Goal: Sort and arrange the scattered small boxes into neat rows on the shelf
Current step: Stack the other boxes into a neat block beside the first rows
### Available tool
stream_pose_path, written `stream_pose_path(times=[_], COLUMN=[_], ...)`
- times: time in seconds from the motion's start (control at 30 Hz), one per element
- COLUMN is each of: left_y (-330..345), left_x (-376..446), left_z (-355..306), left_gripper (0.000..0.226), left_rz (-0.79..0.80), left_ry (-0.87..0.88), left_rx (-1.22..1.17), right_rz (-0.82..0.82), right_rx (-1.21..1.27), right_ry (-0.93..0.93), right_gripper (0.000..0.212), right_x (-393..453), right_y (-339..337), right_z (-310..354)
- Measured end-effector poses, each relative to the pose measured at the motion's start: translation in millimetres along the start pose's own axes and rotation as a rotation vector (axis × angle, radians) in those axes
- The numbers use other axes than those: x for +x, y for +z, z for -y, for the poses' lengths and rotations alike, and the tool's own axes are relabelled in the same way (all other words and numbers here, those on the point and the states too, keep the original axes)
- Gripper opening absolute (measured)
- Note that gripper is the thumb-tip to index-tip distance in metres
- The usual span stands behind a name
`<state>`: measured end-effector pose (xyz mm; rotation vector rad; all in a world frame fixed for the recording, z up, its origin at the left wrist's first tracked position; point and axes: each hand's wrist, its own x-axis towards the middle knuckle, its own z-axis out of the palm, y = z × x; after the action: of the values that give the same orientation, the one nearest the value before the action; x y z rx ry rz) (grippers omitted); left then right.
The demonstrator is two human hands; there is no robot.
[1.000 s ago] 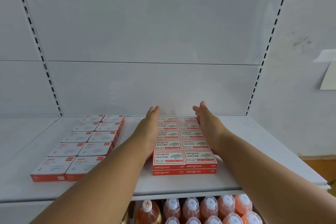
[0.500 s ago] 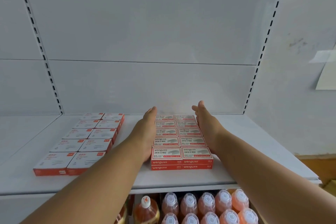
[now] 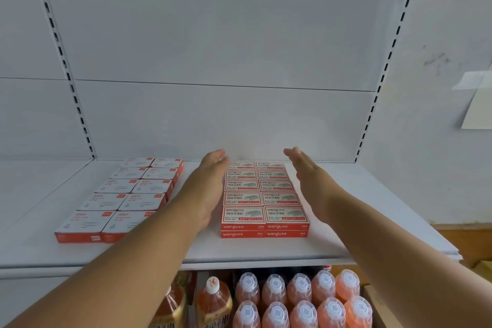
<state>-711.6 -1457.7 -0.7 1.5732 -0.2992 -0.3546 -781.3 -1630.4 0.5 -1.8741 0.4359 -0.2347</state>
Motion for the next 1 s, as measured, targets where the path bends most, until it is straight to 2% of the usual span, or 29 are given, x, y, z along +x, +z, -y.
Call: stream_pose_path(times=[0.07,0.13,0.23,0.37,0.5,0.67,0.87,1.0], left_y=[-11,-24,-32,-26,-25,-28,-27,-26], left_x=[-14,-31,-53,-54,-48,-49,-46,-47], left_z=[2,11,22,31,38,47,52,55], left_gripper=[0.034,0.034,0.041,0.037,0.035,0.035,0.037,0.038], left_rz=[-0.007,0.017,0.106,0.075,0.028,0.032,0.01,-0.012], left_ry=[0.171,0.338,0.428,0.498,0.537,0.599,0.631,0.662], left_rx=[0.391,0.738,0.993,1.002,0.976,0.922,0.901,0.919], right_rz=[-0.065,-0.077,-0.004,-0.001,-0.006,-0.032,-0.069,-0.067], right_rx=[-0.296,-0.603,-0.743,-0.712,-0.647,-0.685,-0.764,-0.746], right_ry=[-0.214,-0.409,-0.512,-0.565,-0.581,-0.57,-0.565,-0.542], right_gripper=[0.034,0.043,0.044,0.032,0.028,0.03,0.042,0.039], right_x=[-10,-25,-44,-46,-46,-50,-55,-56], right_y=[-10,-21,-27,-26,-23,-21,-19,-19], right_z=[-11,-22,-33,-48,-52,-52,-55,-54])
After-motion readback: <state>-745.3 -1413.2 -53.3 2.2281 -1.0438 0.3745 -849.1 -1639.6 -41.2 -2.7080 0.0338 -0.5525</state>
